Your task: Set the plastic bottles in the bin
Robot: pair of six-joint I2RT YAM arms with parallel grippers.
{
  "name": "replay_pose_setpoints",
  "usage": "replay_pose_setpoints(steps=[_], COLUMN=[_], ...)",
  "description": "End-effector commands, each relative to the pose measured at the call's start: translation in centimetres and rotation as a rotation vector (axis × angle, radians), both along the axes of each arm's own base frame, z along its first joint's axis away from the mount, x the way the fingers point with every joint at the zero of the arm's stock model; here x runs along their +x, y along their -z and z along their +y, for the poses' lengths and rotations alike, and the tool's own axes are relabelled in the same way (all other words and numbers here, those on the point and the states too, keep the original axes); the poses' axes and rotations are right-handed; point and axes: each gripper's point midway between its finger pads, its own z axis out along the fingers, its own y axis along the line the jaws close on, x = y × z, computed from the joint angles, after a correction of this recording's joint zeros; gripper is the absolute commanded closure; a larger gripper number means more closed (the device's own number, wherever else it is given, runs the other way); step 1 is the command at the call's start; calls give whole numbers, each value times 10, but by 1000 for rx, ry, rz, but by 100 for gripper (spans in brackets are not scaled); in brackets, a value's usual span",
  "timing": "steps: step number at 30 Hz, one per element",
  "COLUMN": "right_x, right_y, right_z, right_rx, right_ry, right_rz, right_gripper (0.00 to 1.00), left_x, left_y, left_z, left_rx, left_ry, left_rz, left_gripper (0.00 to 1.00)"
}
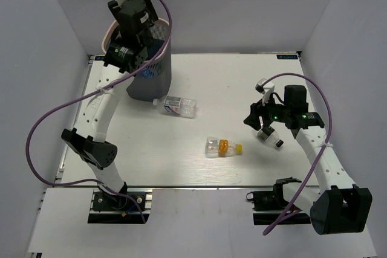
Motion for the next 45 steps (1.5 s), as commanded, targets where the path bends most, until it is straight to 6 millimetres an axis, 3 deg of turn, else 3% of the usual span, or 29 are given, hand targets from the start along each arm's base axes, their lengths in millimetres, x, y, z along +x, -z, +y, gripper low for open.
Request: replay_pose_setpoints(steps=[1, 5, 7, 8, 9, 10, 12, 17, 18, 20, 21, 22, 24, 25, 26, 27, 28, 29, 30, 31, 35, 36, 38, 41, 45], right_x=[1, 2, 3, 4, 4, 4, 4, 7, 6, 10, 12, 16, 19, 21, 22, 23, 24, 25, 24, 26, 26, 29, 30, 32, 30], right_y=[-3, -3, -3, -2, -2, -1, 0, 6, 8, 12, 13, 10, 18, 23, 28, 34, 38, 44, 48, 49, 66, 72, 79, 90, 115], right_z=[-4, -7, -9, -10, -11, -12, -14, -21, -22, -28, -30, -32, -43, -49, -52, -58, -61, -64, -69, -71, -81, -84, -88, -92, -96], right_rx=[-17, -17, -25, -28, -31, -36, -38, -72, -75, -106, -122, -135, -198, -231, -251, -288, -312, -330, -358, -368, -420, -439, -464, -489, -527], right_ry=[-2, 12, 23, 28, 31, 35, 43, 75, 79, 106, 108, 111, 134, 150, 156, 161, 167, 170, 182, 184, 208, 218, 227, 220, 204], right_rz=[-41, -45, -44, -45, -40, -37, -29, -12, -1, 9, 8, 2, 27, 42, 66, 80, 89, 106, 116, 116, 160, 166, 175, 189, 242], right_gripper=[35, 34, 32, 31, 31, 31, 31, 31, 31, 31, 31, 31, 31, 31, 31, 31, 31, 31, 31, 31, 31, 31, 31, 31, 31], left_x=[-1, 24, 33, 38, 42, 51, 56, 66, 58, 53, 40, 19, -16, -26, -52, -65, -75, -93, -113, -122, -174, -184, -198, -217, -241], left_y=[-17, 12, 17, 20, 22, 28, 29, 29, 16, 21, 9, 8, 18, 43, 38, 47, 88, 100, 102, 138, 204, 230, 242, 287, 329], left_z=[37, 47, 51, 49, 58, 55, 60, 44, 29, -5, -39, -55, -100, -111, -122, -127, -132, -139, -137, -138, -141, -140, -132, -127, -132], left_rx=[-15, 10, 6, -1, 3, -1, -7, -3, -6, 44, 73, 99, 73, 53, 46, 35, 12, -4, -5, -17, -80, -90, -99, -127, -170], left_ry=[-108, -97, -82, -81, -87, -70, -65, 49, 151, 360, 549, 646, 913, 971, 1033, 1064, 1095, 1142, 1163, 1172, 1217, 1198, 1170, 1135, 1144], left_rz=[-59, 9, 17, 17, 25, 33, 40, 46, 21, 18, -36, -47, -35, 24, 16, 39, 125, 155, 164, 256, 449, 519, 544, 655, 765], left_gripper=[84, 72, 30, 30, 12, 8, 0, 0, 0, 0, 0, 0, 0, 0, 0, 0, 0, 0, 0, 0, 0, 0, 0, 0, 0])
